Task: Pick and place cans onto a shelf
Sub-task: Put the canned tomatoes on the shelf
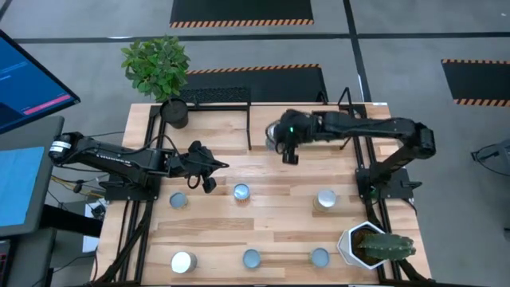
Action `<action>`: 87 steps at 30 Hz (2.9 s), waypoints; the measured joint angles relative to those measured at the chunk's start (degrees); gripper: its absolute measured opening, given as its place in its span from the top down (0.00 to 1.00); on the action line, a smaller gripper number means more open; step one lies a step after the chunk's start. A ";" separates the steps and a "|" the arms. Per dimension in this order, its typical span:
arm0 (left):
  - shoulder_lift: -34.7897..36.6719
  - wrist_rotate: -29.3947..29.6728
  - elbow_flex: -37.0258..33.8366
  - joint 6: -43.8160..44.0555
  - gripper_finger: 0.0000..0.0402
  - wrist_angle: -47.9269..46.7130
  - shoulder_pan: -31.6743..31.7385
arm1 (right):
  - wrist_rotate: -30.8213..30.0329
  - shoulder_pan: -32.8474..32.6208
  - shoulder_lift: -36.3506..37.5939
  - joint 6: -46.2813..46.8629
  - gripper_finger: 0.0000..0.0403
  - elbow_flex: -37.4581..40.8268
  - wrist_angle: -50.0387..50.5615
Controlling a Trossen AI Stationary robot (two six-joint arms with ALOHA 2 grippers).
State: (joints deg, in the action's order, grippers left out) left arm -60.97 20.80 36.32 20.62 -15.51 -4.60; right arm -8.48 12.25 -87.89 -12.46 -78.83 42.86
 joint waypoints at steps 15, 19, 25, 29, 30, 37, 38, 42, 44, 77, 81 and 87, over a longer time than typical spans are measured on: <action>-0.02 0.76 0.00 0.06 1.00 1.03 0.00 | 4.20 10.51 -10.98 -7.57 0.98 -2.37 -3.62; -0.02 0.90 0.00 0.07 1.00 0.98 0.00 | 4.19 10.82 -10.87 -7.59 0.93 -2.51 -5.79; -0.02 1.09 0.00 0.04 1.00 0.84 0.02 | 4.03 11.25 -10.50 -7.55 0.86 -2.54 -6.70; -0.02 1.08 0.00 0.07 1.00 0.82 0.02 | 4.01 11.43 -10.50 -7.55 0.85 -2.54 -6.70; -0.02 1.08 0.00 0.04 1.00 0.82 0.02 | 4.01 11.43 -10.50 -7.53 0.85 -2.54 -6.68; -0.02 1.07 0.00 0.04 1.00 0.81 0.02 | 3.36 10.95 -10.48 -7.04 0.85 -3.32 -6.04; -0.02 1.07 0.00 0.04 1.00 0.81 0.02 | 2.43 10.95 -10.48 -6.45 0.85 -4.40 -4.68; -0.02 1.07 0.00 0.07 1.00 0.81 0.02 | -5.21 11.02 -10.37 -2.50 0.85 -9.08 3.08; -0.02 1.09 0.00 0.07 1.00 0.80 0.01 | -5.73 11.27 -10.13 0.24 0.85 -10.05 7.17; -0.02 1.53 0.00 2.75 1.00 0.81 0.02 | 6.77 17.12 -9.46 3.94 0.94 -2.17 -9.13; -0.02 1.43 0.00 2.95 1.00 0.80 0.02 | 4.65 16.68 -4.84 5.44 0.96 -3.21 -8.99; -0.02 1.55 0.02 2.95 1.00 0.81 0.02 | 4.05 16.66 -3.66 9.89 0.94 -3.02 1.70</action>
State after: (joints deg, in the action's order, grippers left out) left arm -60.99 22.35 36.34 23.57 -14.69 -4.58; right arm -4.43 28.91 -91.55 -2.57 -81.84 44.56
